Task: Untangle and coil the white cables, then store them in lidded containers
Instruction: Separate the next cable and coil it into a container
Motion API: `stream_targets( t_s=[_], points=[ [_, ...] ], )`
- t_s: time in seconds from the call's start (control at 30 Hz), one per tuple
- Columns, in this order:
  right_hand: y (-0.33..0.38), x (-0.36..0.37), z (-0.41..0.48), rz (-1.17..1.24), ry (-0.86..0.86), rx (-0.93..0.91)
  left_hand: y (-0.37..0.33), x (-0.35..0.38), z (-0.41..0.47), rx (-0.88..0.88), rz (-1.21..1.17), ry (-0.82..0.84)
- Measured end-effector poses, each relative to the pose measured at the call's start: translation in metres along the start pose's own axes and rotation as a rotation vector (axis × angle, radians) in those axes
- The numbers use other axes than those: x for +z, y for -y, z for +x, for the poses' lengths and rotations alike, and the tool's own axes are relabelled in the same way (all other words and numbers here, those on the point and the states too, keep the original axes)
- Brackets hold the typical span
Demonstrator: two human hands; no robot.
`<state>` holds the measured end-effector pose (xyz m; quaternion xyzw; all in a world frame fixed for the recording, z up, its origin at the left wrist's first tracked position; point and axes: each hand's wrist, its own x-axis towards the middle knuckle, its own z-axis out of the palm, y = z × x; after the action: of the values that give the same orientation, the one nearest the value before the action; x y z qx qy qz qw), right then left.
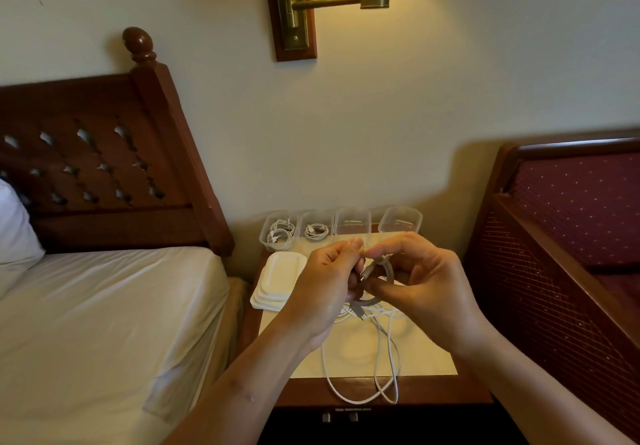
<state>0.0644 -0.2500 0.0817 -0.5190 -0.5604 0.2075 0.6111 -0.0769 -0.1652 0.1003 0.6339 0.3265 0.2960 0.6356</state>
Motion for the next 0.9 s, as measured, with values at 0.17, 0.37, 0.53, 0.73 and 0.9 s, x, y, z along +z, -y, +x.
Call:
stream_targets(
  t_s=[0.17,0.37,0.53,0.73,0.9],
  points=[
    [-0.016,0.002,-0.002,-0.421,-0.112,-0.306,-0.003,0.002,0.001,0.039,0.014,-0.024],
    [-0.023,0.000,-0.009,-0.853,-0.242,-0.690,-0.006,0.010,0.006,0.027,-0.019,-0.089],
    [-0.018,0.001,-0.013,-0.490,-0.358,-0.596,-0.012,0.015,0.008,0.016,-0.114,-0.096],
    [-0.002,0.007,-0.007,0.055,-0.364,0.008,-0.009,0.008,0.016,0.030,-0.108,-0.092],
    [-0.009,-0.003,-0.005,-0.178,-0.163,0.038,-0.006,0.001,0.014,0.030,-0.020,0.002]
  ],
)
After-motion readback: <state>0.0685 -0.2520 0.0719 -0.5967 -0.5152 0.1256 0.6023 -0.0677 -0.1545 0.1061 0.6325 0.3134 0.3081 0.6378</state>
